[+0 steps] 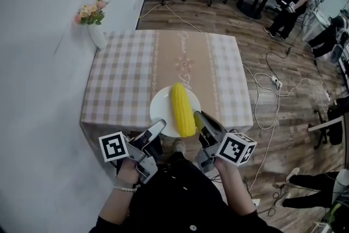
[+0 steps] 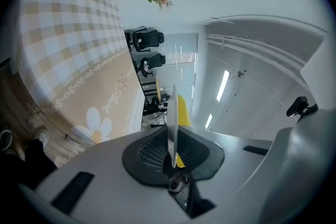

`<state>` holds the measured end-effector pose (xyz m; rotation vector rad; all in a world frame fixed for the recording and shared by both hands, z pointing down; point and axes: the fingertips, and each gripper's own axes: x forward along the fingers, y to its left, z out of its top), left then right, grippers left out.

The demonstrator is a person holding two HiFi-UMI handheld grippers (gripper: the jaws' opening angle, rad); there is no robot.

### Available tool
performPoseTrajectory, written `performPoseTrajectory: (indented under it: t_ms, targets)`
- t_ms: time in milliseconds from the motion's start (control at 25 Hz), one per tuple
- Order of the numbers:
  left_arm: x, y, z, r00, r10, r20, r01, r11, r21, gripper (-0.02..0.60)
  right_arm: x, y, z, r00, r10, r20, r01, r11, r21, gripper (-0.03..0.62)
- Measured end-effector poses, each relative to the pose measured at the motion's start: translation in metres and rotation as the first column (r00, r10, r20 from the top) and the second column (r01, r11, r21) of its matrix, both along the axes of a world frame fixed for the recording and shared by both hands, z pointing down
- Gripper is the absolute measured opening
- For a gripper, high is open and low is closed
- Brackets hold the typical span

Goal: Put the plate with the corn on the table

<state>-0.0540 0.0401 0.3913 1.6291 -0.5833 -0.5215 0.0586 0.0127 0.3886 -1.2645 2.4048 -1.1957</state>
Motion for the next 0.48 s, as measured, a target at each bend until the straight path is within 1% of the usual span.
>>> performPoseTrajectory:
  t_ms: [280, 480]
  targets:
    - [0.018, -0.044, 0.005, 1.000, -0.026, 0.007, 0.026, 1.000, 0.006, 0.044, 0.017, -0.047, 0.005, 0.999, -0.033, 0.003, 0.033, 0.999, 0.002, 0.095]
    - [0.034, -0.073, 0.004, 0.999, -0.043, -0.001, 0.043, 0.999, -0.001, 0.043, 0.033, -0.078, 0.005, 0.999, -0.052, 0.004, 0.052, 0.999, -0.002, 0.095]
